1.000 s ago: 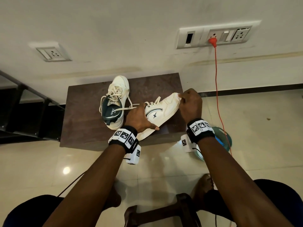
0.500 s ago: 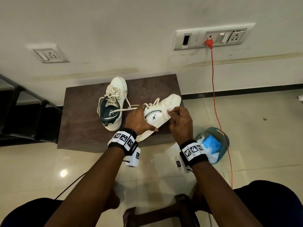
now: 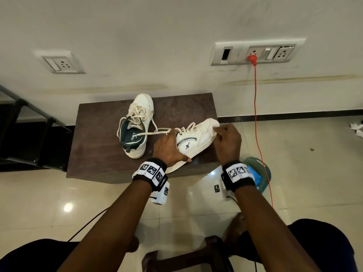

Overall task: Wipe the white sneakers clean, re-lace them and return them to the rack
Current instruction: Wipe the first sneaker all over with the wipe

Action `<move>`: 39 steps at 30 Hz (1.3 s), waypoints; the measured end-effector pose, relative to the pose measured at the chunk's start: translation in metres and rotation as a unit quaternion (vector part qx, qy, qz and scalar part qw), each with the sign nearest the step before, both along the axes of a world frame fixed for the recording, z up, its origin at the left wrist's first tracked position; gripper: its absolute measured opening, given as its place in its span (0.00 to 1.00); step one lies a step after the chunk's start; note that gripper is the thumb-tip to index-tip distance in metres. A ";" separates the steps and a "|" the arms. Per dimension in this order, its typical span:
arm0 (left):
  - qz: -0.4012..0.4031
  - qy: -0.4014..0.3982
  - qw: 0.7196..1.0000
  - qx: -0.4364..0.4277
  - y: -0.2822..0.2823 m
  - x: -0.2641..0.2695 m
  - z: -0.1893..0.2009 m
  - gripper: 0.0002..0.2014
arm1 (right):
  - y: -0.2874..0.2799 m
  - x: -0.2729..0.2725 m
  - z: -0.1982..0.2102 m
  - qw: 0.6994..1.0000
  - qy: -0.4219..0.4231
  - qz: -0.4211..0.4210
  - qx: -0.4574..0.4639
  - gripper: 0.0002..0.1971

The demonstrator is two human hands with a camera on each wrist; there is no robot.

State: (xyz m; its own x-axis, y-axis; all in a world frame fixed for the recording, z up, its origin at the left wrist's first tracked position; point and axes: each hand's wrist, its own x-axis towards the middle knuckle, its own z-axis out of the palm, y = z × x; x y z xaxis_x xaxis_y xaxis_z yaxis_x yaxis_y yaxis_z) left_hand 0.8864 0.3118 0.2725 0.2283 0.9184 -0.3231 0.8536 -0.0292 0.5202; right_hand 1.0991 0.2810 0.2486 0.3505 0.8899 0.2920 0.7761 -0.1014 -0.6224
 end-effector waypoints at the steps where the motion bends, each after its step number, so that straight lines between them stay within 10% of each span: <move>1: 0.001 0.001 1.000 0.003 0.000 0.001 -0.001 0.54 | -0.011 -0.010 -0.002 1.000 0.000 0.013 0.014 0.13; 21: 0.005 0.012 1.000 0.020 -0.012 0.007 0.007 0.48 | 0.005 -0.030 0.010 0.959 -0.143 0.246 -0.017 0.11; 27: -0.049 0.062 0.996 0.037 -0.025 0.017 0.014 0.41 | 0.024 0.023 0.006 0.996 -0.041 0.052 -0.062 0.16; 39: -0.221 0.196 0.949 0.109 0.007 0.004 0.021 0.28 | -0.035 0.024 -0.015 0.995 0.083 -0.050 0.003 0.13</move>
State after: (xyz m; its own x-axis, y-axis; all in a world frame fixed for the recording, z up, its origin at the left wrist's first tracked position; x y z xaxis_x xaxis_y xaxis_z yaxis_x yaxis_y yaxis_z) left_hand 0.8901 0.3189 0.2937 0.5083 0.8155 -0.2767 0.8596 -0.4997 0.1063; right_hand 1.1236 0.2457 0.2340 0.4809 0.8467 0.2276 0.6486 -0.1689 -0.7422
